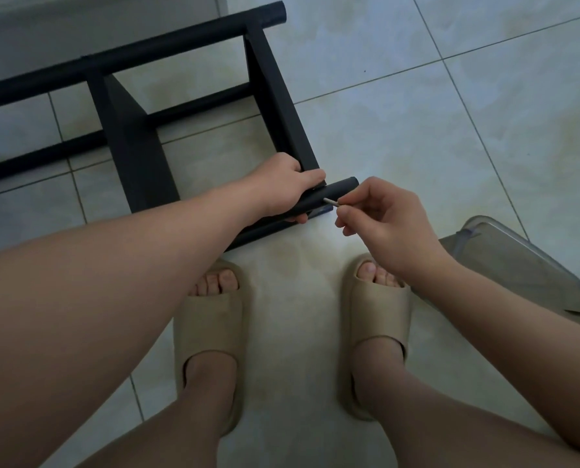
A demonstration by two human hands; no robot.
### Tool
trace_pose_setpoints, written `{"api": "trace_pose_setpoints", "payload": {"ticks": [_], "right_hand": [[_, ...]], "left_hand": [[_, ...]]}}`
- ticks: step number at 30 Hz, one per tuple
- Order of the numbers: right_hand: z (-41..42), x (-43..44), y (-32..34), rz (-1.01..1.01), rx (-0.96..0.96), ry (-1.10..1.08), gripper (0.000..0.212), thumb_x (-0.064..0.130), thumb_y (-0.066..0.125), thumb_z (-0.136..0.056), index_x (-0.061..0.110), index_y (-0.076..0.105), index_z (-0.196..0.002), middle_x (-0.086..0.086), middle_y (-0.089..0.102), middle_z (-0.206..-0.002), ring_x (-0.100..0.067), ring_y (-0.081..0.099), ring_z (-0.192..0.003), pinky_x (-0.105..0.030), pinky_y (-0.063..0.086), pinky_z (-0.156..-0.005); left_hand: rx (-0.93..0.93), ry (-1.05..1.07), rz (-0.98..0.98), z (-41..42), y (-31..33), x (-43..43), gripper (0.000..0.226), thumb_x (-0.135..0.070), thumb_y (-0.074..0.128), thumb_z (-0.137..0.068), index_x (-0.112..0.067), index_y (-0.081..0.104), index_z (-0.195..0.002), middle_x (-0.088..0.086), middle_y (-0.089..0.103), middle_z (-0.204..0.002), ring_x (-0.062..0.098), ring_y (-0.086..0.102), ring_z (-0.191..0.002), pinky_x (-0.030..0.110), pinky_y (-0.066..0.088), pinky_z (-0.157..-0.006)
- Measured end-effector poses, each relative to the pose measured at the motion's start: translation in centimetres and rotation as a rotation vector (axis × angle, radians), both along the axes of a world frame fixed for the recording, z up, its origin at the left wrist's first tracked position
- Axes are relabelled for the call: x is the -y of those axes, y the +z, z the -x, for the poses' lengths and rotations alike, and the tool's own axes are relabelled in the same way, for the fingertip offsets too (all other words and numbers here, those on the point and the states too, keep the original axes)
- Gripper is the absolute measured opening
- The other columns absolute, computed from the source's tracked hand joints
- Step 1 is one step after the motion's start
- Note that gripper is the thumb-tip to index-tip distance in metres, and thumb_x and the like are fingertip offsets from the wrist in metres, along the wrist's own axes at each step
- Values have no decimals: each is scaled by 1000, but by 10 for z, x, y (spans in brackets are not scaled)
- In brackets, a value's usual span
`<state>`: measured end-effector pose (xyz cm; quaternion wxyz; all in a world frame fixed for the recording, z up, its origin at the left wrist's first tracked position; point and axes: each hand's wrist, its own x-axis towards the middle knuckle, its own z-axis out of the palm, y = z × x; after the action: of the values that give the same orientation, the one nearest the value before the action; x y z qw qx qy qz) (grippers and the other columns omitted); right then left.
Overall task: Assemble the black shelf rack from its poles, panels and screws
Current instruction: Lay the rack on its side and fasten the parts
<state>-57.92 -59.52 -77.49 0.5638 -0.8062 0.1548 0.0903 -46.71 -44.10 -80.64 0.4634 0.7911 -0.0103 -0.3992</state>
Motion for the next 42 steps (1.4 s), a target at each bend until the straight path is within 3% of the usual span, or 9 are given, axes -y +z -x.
{"api": "trace_pose_setpoints", "payload": {"ticks": [3, 6, 11, 21, 27, 34, 37, 40, 42], "right_hand": [[4, -1, -3, 25, -23, 19, 20, 3, 66, -94, 21, 65, -84, 5, 72, -73, -15, 70, -70, -37, 57, -72], [2, -4, -5, 51, -34, 20, 17, 4, 66, -93, 19, 65, -86, 2, 73, -77, -16, 71, -73, -46, 59, -80], [-6, -13, -10, 91, -64, 23, 16, 5, 67, -93, 18, 63, -84, -2, 72, -77, -17, 71, -73, -49, 58, -85], [-6, -21, -13, -28, -98, -98, 17, 0, 65, -94, 13, 63, -84, 1, 73, -71, -13, 72, -66, -35, 62, -79], [-10, -26, -10, -226, -164, -233, 17, -6, 63, -94, 5, 60, -82, -2, 72, -64, -15, 68, -57, -31, 63, -67], [-17, -24, -6, 87, -179, -71, 16, 6, 67, -93, 12, 57, -81, -6, 75, -77, -16, 74, -65, -40, 63, -72], [-20, -23, -5, -18, -225, -119, 16, 2, 68, -93, 7, 57, -82, -8, 76, -74, -20, 74, -65, -41, 64, -69], [-18, -26, -4, -245, -274, -229, 14, 0, 67, -94, 2, 57, -85, -10, 76, -71, -22, 75, -65, -34, 63, -61], [-16, -28, -3, -375, -303, -311, 13, 0, 68, -94, 0, 58, -86, -13, 75, -72, -24, 75, -67, -31, 61, -60]], "left_hand": [[-22, 15, 25, 0, -2, -1, 31, -32, 61, -98, -7, 57, -81, 10, 69, -63, 25, 69, -53, 32, 58, -56], [-38, 26, 37, 0, -3, -1, 30, -32, 62, -98, -5, 58, -84, 16, 72, -75, 28, 70, -56, 37, 59, -60], [-37, 18, 29, 1, -1, -2, 32, -33, 61, -98, -4, 58, -84, 14, 72, -70, 25, 68, -52, 27, 54, -49], [-42, 7, 24, 3, 3, -2, 32, -33, 60, -99, -3, 60, -89, 8, 70, -60, 24, 67, -51, 24, 51, -47], [-40, -3, 26, 4, 4, -1, 32, -34, 57, -101, -4, 60, -90, 14, 70, -69, 23, 66, -53, 24, 51, -47], [-74, -7, 58, 3, 4, -5, 45, -29, 52, -103, 14, 61, -107, 30, 72, -93, 31, 67, -63, 42, 58, -70], [-25, 26, 62, 4, 4, -5, 40, -27, 57, -101, 12, 60, -110, 27, 73, -89, 30, 68, -65, 44, 59, -73], [26, 36, 6, 5, 5, -5, 42, -32, 62, -98, 9, 65, -108, 28, 70, -106, 27, 63, -79, 53, 54, -91], [29, 44, 0, 6, 7, -5, 44, -33, 64, -97, 9, 67, -108, 29, 68, -111, 25, 59, -81, 53, 51, -93]]}}
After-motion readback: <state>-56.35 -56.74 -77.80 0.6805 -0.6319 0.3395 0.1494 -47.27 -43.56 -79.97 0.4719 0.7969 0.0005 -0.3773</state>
